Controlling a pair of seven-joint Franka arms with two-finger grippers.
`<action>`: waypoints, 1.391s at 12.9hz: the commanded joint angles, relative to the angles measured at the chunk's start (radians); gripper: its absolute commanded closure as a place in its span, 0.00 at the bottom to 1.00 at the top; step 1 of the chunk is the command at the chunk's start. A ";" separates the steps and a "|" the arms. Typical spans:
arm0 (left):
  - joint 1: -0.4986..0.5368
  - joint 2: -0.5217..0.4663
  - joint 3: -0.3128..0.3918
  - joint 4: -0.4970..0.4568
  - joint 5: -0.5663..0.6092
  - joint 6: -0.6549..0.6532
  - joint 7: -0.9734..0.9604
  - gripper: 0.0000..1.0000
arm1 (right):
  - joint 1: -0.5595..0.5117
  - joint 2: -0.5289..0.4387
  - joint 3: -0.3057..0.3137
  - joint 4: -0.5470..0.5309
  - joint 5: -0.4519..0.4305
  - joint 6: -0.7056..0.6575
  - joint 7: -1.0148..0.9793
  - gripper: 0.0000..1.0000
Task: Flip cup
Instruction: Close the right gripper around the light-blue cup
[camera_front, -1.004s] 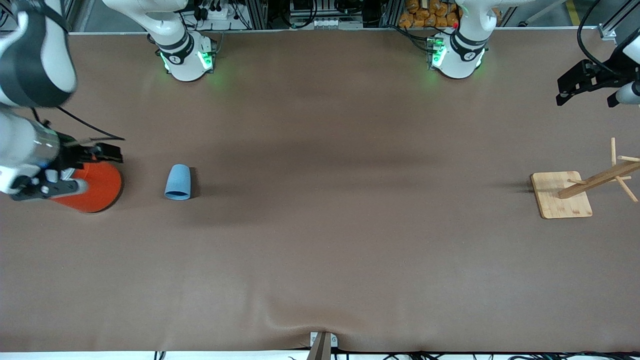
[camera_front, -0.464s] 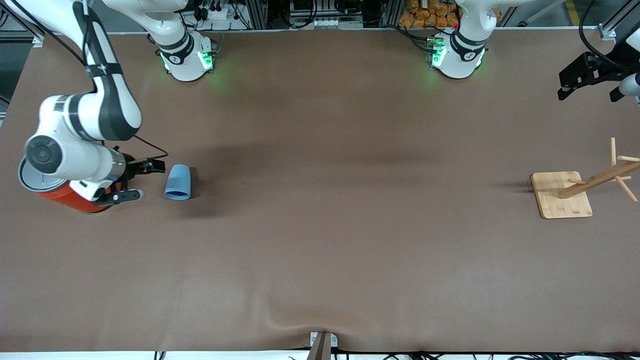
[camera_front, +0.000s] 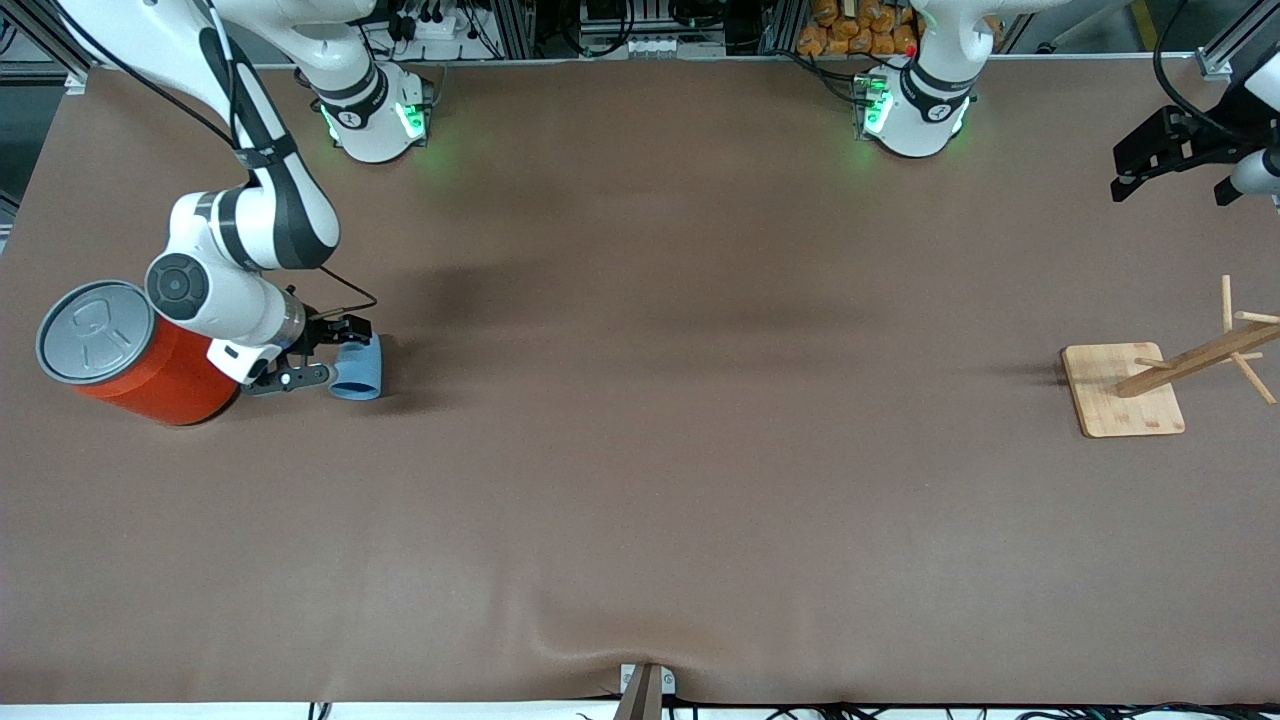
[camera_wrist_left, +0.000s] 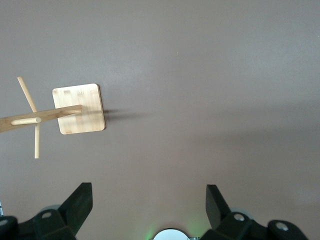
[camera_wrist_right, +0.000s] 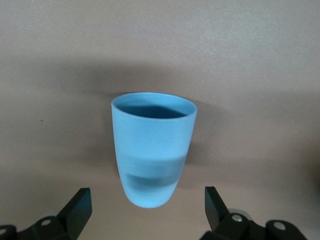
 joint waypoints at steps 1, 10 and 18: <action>0.006 0.001 -0.004 0.012 -0.016 -0.013 0.003 0.00 | 0.010 0.032 -0.003 -0.021 0.014 0.081 -0.002 0.00; 0.009 -0.005 -0.002 0.014 -0.014 -0.044 0.013 0.00 | 0.021 0.118 -0.001 -0.012 0.017 0.184 0.018 0.88; 0.010 0.002 -0.002 0.008 -0.014 -0.044 0.013 0.00 | 0.148 0.178 0.028 0.474 0.017 -0.246 0.018 0.99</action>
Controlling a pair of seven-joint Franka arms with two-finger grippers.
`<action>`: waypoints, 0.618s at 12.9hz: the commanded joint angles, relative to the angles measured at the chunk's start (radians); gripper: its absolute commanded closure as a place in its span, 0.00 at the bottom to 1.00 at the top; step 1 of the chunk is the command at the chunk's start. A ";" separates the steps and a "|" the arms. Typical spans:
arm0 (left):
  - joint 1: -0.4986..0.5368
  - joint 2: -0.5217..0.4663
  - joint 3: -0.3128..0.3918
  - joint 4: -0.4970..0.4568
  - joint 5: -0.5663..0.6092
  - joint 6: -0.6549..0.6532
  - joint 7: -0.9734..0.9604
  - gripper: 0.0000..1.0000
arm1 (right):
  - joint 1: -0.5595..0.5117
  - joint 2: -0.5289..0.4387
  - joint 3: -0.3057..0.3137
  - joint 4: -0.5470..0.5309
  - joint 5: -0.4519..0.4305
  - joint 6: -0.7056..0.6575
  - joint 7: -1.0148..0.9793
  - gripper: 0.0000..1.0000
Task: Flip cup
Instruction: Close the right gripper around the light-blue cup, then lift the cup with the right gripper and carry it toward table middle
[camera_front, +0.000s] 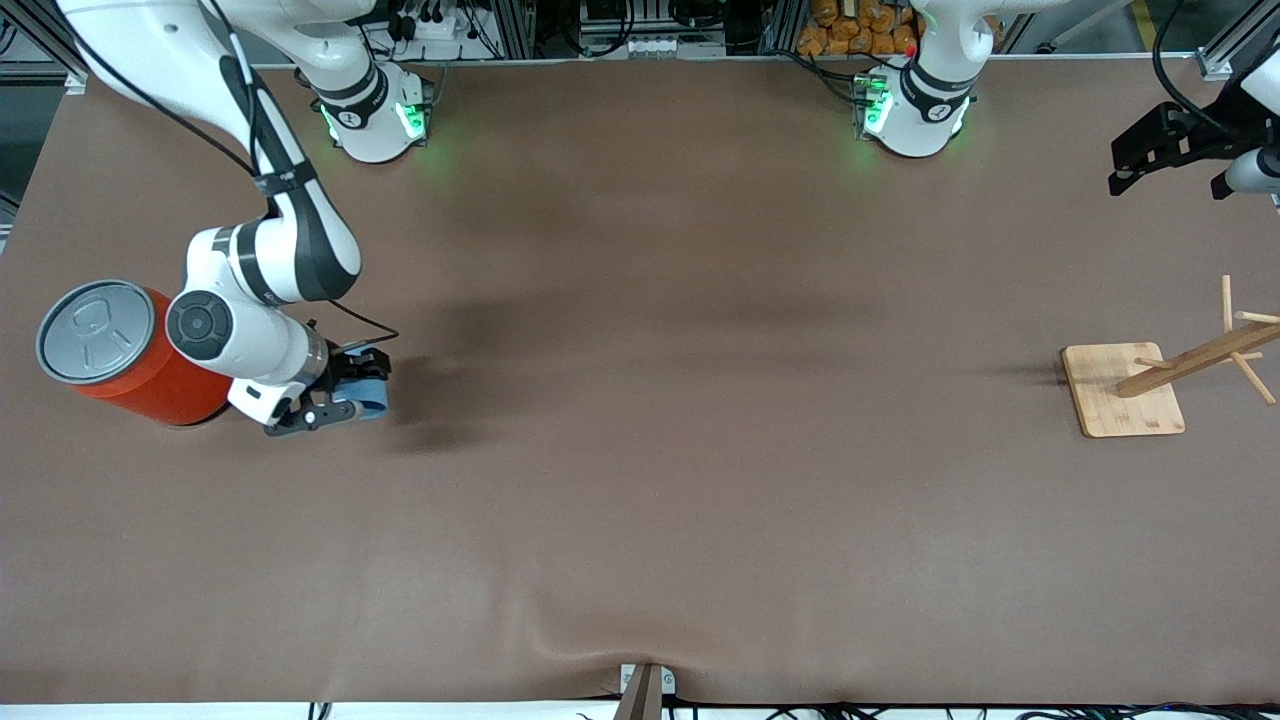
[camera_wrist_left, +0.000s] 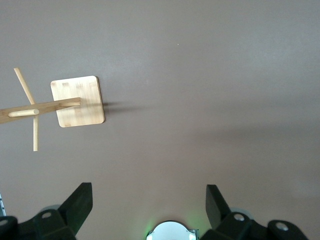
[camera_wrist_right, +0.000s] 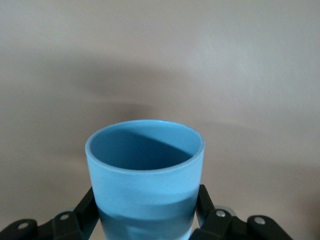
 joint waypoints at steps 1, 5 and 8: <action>0.007 0.002 -0.004 0.007 -0.013 -0.013 0.013 0.00 | 0.088 0.083 0.005 0.194 0.018 -0.091 -0.002 0.99; 0.008 0.005 -0.004 -0.005 -0.013 -0.011 0.012 0.00 | 0.267 0.229 0.068 0.442 -0.006 -0.088 -0.071 0.99; 0.010 0.002 -0.004 -0.042 -0.036 0.001 -0.005 0.00 | 0.364 0.328 0.072 0.587 -0.028 -0.088 -0.191 0.99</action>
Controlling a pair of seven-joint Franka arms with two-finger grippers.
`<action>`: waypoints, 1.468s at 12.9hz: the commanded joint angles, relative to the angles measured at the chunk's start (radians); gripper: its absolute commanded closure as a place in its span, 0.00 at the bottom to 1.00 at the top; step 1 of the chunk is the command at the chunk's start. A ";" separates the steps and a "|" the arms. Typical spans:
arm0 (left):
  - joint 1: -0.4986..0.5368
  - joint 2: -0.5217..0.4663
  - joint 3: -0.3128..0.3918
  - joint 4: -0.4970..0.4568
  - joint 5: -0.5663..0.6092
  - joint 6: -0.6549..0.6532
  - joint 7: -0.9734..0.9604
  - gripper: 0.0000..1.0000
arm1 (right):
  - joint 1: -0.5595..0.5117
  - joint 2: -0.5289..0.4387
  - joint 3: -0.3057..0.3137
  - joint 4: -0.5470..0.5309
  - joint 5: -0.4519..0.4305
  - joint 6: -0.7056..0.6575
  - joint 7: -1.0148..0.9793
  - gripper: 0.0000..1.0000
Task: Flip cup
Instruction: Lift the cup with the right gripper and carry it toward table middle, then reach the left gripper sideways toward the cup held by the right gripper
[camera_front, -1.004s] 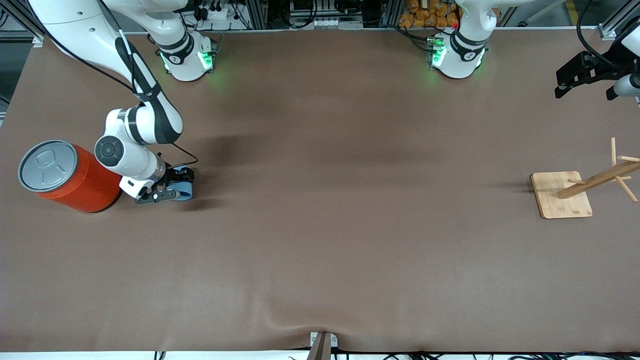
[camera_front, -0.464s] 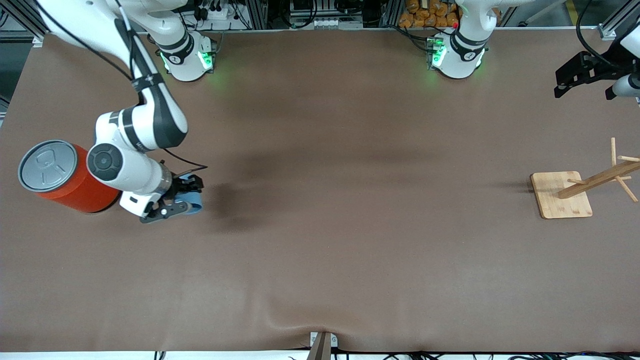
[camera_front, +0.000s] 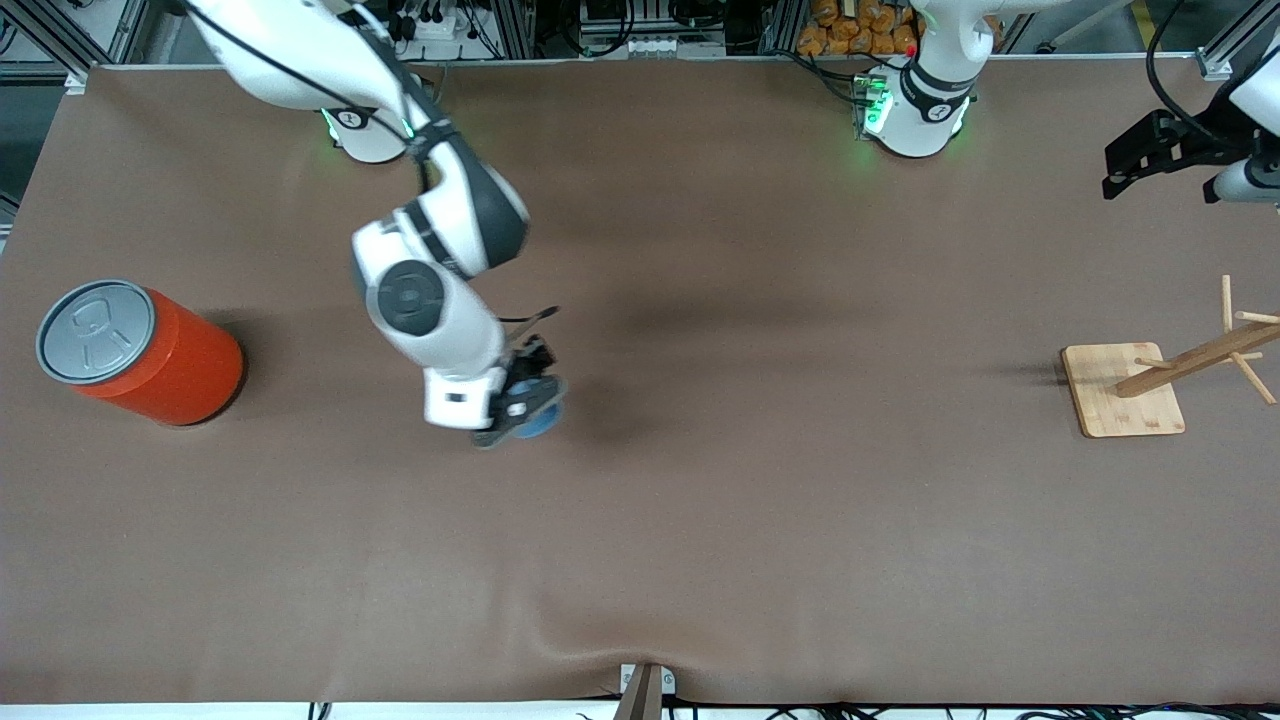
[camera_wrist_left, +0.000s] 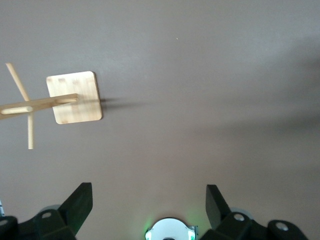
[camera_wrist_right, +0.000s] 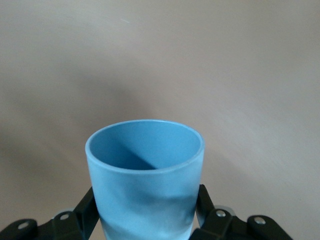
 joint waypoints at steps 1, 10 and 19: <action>0.008 -0.003 -0.004 -0.020 -0.031 0.002 -0.014 0.00 | 0.069 0.125 0.000 0.176 -0.049 -0.018 -0.223 0.99; 0.002 -0.015 -0.007 -0.261 -0.086 0.227 -0.098 0.00 | 0.359 0.281 -0.010 0.249 -0.263 0.137 -0.343 1.00; 0.060 0.063 -0.007 -0.453 -0.250 0.396 -0.101 0.00 | 0.453 0.378 -0.019 0.252 -0.346 0.192 -0.221 0.96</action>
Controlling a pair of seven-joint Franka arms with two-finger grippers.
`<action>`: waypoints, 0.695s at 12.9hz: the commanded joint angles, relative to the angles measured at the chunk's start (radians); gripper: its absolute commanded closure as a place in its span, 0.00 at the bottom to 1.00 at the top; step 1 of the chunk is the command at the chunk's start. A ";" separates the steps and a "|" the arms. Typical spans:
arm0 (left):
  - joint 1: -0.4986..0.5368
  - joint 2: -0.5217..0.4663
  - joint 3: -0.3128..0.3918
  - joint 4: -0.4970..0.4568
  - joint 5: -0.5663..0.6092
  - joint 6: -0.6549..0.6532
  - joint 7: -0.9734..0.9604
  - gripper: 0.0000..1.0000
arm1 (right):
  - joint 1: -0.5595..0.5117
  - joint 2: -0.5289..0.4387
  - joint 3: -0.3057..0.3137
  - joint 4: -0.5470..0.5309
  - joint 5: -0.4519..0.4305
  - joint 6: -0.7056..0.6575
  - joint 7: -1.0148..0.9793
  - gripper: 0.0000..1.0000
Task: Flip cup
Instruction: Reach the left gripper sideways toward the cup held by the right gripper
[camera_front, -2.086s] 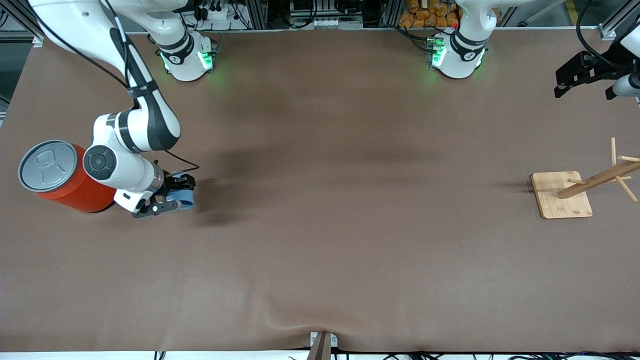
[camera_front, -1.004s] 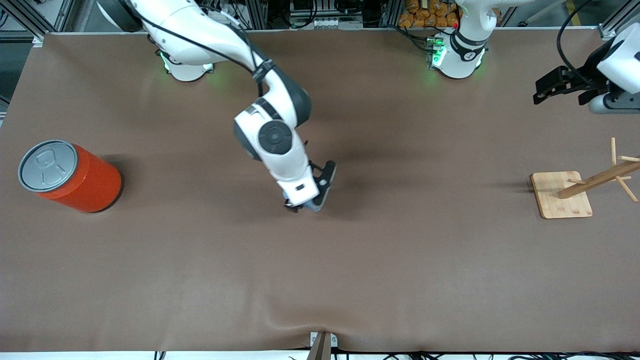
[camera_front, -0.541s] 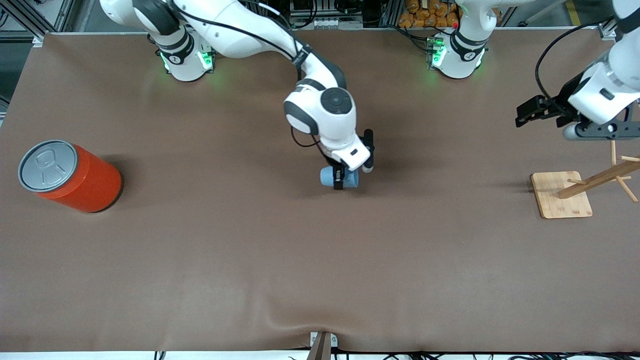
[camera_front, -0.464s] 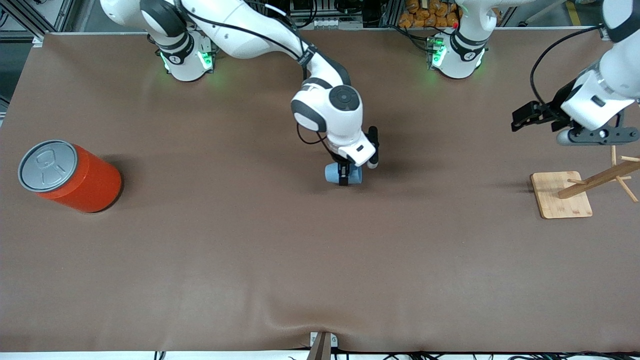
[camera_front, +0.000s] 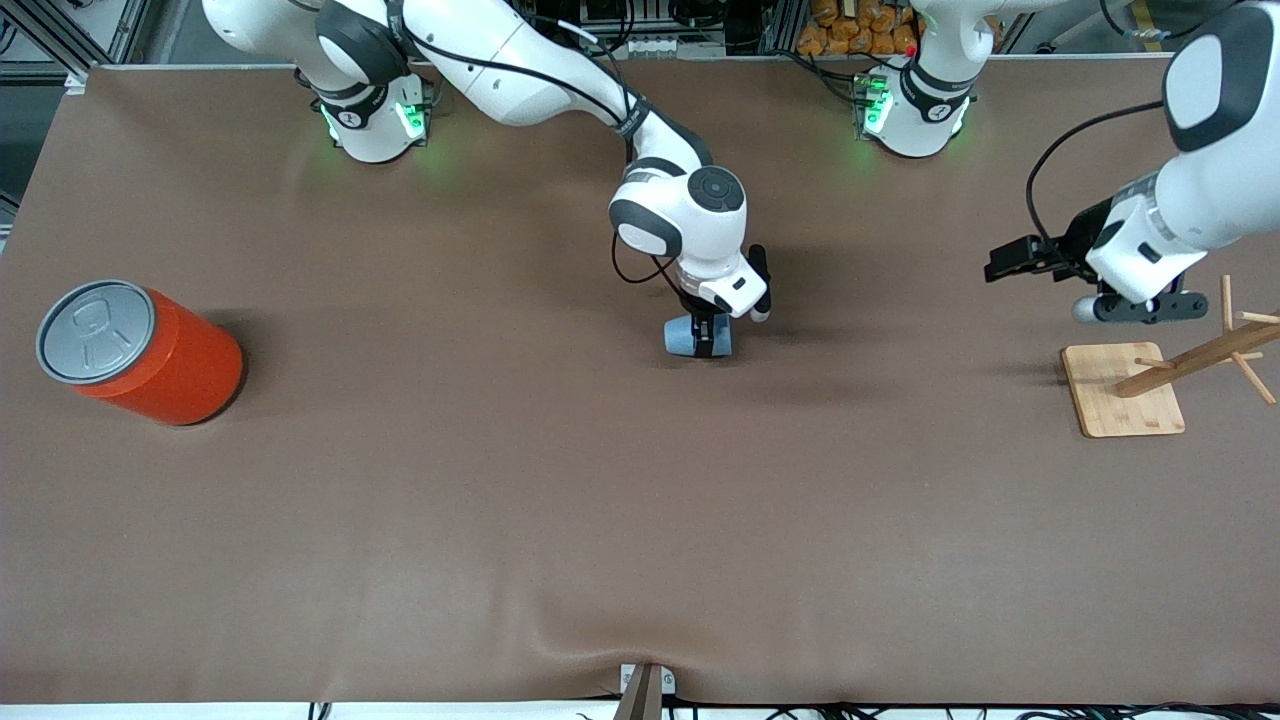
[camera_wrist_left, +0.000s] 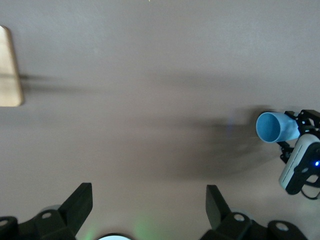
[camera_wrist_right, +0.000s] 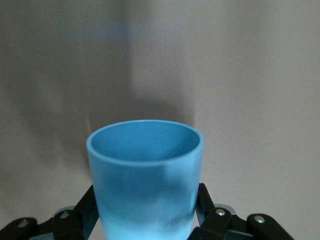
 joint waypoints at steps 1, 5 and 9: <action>0.030 0.031 -0.007 -0.069 -0.064 0.072 -0.007 0.00 | 0.014 0.033 -0.009 0.040 -0.028 0.008 0.026 0.86; 0.030 0.119 -0.007 -0.072 -0.234 0.093 0.015 0.00 | -0.008 0.027 -0.009 0.040 -0.037 0.006 0.028 0.00; 0.021 0.183 -0.008 -0.089 -0.450 0.175 0.164 0.00 | -0.019 -0.017 -0.006 0.029 -0.030 -0.017 0.017 0.00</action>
